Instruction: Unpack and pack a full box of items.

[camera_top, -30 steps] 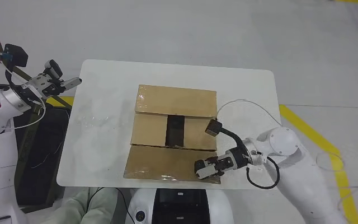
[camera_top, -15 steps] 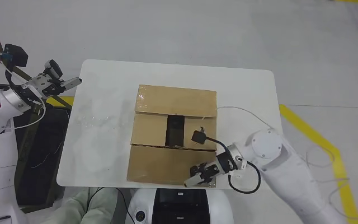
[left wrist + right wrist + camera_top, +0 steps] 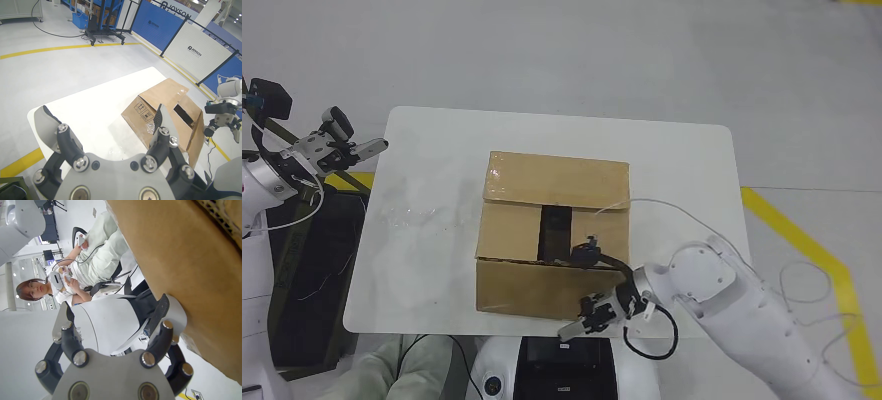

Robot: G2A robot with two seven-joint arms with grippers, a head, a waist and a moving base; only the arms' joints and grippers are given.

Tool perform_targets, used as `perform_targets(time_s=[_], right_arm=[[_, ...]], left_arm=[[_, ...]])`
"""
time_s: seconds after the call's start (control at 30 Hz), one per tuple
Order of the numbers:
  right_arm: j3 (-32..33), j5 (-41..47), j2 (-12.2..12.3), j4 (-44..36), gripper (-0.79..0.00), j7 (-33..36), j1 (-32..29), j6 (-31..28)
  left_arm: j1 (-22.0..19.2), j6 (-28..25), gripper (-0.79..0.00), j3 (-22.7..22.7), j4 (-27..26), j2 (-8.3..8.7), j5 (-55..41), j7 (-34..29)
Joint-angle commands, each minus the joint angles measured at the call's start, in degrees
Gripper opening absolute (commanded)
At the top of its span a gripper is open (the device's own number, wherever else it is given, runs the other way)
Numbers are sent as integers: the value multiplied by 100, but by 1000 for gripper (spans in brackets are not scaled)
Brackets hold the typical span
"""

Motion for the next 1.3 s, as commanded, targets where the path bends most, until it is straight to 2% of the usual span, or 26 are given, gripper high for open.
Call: perform_targets(time_s=[0.0,0.23,0.63,0.9,1.27], right_arm=[[-33,6,-3,22,0,-45,18,14],[-128,-159,-4,114,0,-288,62,77],[-209,122,-10,133,0,-337,137,103],[392,1063,78,-12,0,-353,24,189],[1522,1924,247,-354,0,-927,-427,749]], left_arm=[[0,0,0,0,0,0,0,0],[0,0,0,0,0,0,0,0],[0,0,0,0,0,0,0,0],[0,0,0,0,0,0,0,0],[0,0,0,0,0,0,0,0]])
